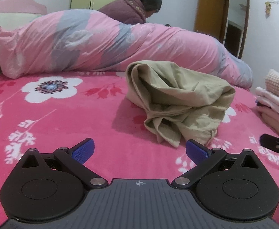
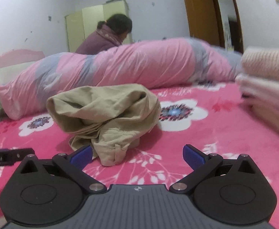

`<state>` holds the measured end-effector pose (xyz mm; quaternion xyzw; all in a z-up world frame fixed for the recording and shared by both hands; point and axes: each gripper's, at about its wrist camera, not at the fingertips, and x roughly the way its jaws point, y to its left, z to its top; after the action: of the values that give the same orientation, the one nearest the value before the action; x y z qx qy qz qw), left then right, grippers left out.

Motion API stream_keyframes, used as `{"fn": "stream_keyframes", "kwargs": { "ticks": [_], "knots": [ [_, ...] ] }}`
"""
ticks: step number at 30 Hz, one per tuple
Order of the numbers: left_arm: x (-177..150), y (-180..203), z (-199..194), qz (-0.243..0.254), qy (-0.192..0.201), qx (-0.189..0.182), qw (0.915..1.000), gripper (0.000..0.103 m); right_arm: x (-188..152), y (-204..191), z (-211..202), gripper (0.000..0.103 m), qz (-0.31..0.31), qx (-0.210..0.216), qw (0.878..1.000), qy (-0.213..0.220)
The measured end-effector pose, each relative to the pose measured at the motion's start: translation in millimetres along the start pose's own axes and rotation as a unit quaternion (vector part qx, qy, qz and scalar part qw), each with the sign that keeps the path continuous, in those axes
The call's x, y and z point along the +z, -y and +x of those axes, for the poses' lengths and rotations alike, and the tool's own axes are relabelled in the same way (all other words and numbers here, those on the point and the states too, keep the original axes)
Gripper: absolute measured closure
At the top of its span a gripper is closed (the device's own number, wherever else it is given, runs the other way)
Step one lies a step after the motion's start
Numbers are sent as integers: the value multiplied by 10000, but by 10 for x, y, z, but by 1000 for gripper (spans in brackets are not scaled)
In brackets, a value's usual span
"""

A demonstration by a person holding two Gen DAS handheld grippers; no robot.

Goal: Fold clothes
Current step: 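Grasp the crumpled khaki garment with the right gripper and lift it, then grasp the khaki garment with the left gripper while the right gripper holds it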

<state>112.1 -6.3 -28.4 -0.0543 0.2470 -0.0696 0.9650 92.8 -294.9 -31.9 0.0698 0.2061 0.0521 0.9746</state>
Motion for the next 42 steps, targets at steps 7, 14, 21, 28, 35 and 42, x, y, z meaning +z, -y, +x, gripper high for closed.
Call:
{"fn": "stream_keyframes", "kwargs": {
  "ticks": [7, 14, 21, 28, 35, 42],
  "knots": [
    [-16, 125, 248, 83, -114, -46, 9999, 31, 110, 299, 1010, 15, 467, 715, 9943, -634],
    [-169, 413, 443, 615, -276, -446, 9967, 48, 5, 594, 1642, 52, 1672, 1805, 9618, -1203],
    [-272, 764, 670, 1329, -107, -322, 9906, 32, 131, 685, 1384, 87, 2299, 2758, 9309, -670],
    [-194, 850, 340, 1534, 510, -435, 9859, 26, 554, 594, 835, 89, 2436, 3545, 9027, -68],
    [-125, 732, -356, 1016, 1254, -895, 9828, 25, 875, 267, -46, 89, 2166, 4313, 8744, 502],
    [-165, 559, -998, 936, 1860, -1351, 9687, 23, 1176, -337, -347, 95, 1391, 4477, 8816, 551]
  ]
}}
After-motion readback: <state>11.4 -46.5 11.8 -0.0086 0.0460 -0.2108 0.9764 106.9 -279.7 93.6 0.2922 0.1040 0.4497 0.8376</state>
